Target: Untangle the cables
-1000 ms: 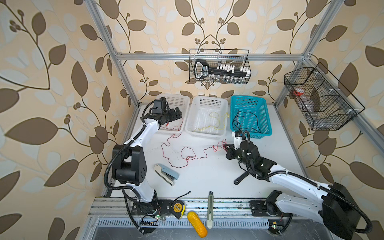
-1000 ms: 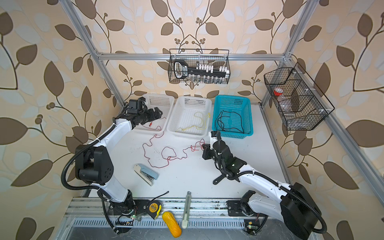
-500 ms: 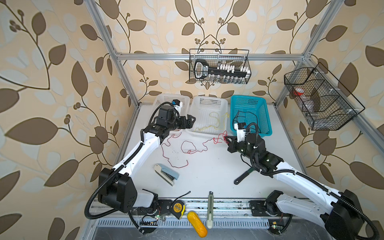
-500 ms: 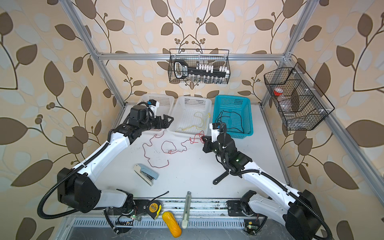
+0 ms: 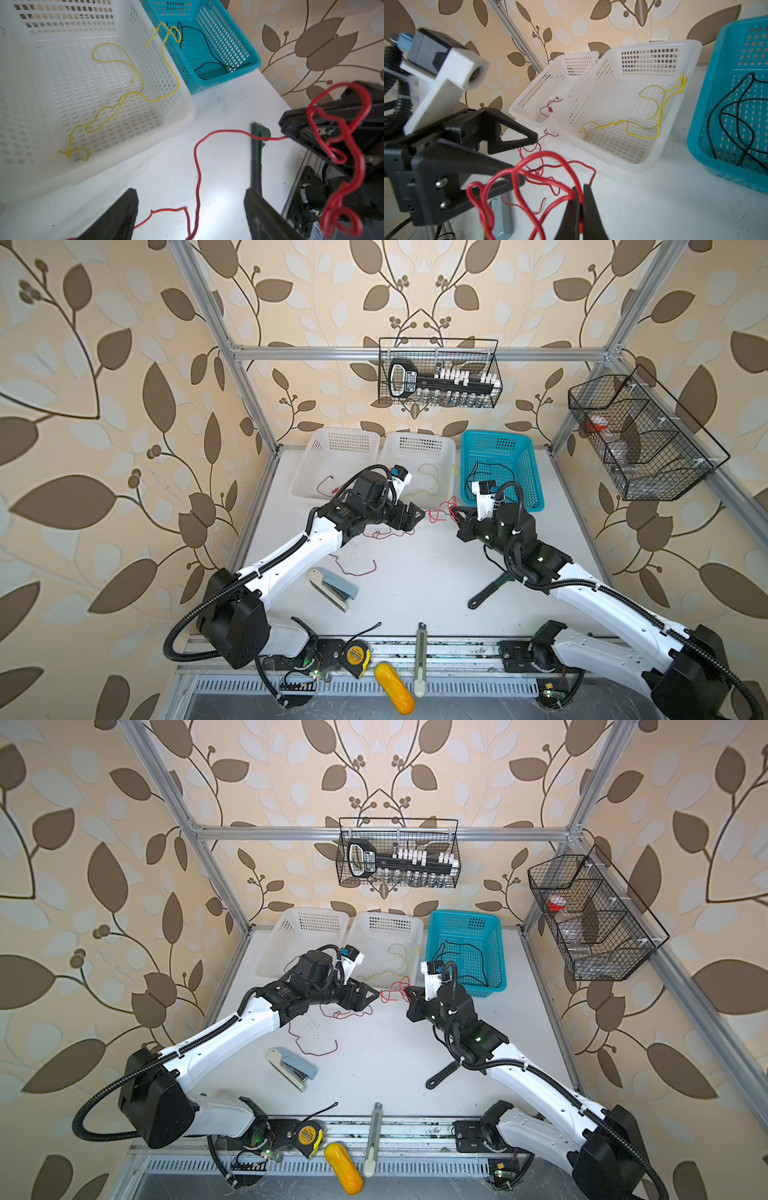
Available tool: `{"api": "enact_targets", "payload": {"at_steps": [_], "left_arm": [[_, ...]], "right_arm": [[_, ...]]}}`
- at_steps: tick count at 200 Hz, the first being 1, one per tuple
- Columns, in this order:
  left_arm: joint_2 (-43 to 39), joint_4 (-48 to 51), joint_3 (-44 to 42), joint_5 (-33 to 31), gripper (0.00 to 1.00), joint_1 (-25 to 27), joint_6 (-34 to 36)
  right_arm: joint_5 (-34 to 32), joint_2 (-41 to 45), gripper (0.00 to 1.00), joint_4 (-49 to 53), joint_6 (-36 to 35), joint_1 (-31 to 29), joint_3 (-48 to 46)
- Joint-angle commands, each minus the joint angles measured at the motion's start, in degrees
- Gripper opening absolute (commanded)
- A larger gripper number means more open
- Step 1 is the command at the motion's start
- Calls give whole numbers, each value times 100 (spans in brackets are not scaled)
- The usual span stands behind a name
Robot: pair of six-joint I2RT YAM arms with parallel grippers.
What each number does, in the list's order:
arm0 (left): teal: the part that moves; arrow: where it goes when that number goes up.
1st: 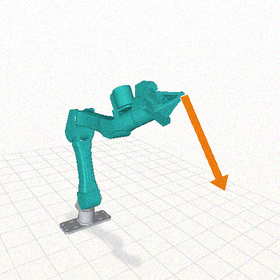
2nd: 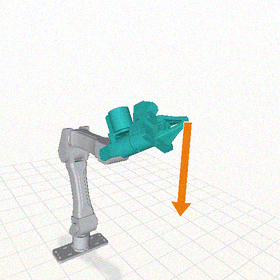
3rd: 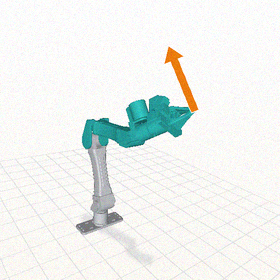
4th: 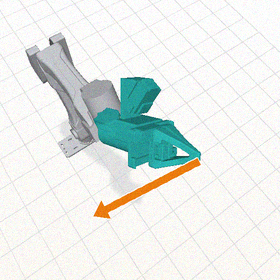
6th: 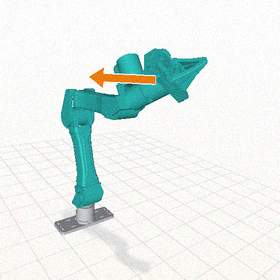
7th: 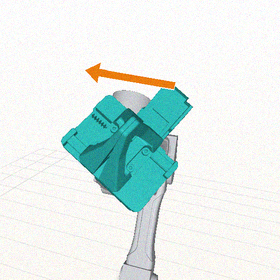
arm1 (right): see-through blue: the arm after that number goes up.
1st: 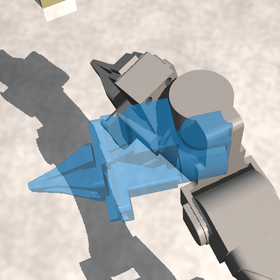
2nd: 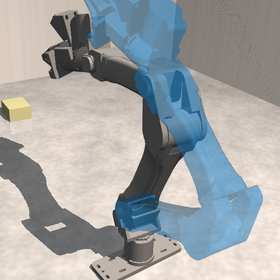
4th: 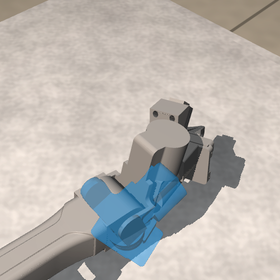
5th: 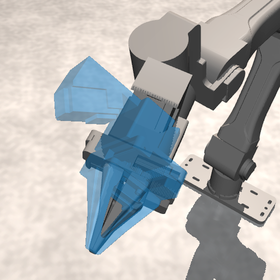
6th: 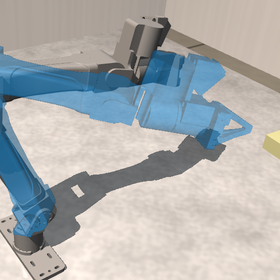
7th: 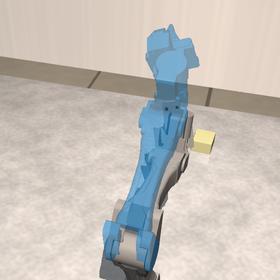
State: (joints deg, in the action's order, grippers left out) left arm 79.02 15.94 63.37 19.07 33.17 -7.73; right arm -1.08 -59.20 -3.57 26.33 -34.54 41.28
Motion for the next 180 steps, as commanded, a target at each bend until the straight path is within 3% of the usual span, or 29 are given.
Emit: {"api": "enact_targets", "payload": {"at_steps": [1,36,79,105,130,180], "left_arm": [[131,169,-36,-155,74,47,179],[276,268,-55,-248,54,139,174],[483,397,65,-262,38,210,227],[514,369,101,-349,15,243,238],[524,321,129,-403,2,240,201],[523,213,124,-413,0,242,139]], "right_arm": [[-90,129,0,11,-39,33,152],[-190,209,0,31,-40,28,130],[-254,282,0,28,-28,37,114],[-276,309,0,36,-42,44,89],[-303,313,0,30,-40,38,43],[-314,314,0,37,-53,41,-11]]}}
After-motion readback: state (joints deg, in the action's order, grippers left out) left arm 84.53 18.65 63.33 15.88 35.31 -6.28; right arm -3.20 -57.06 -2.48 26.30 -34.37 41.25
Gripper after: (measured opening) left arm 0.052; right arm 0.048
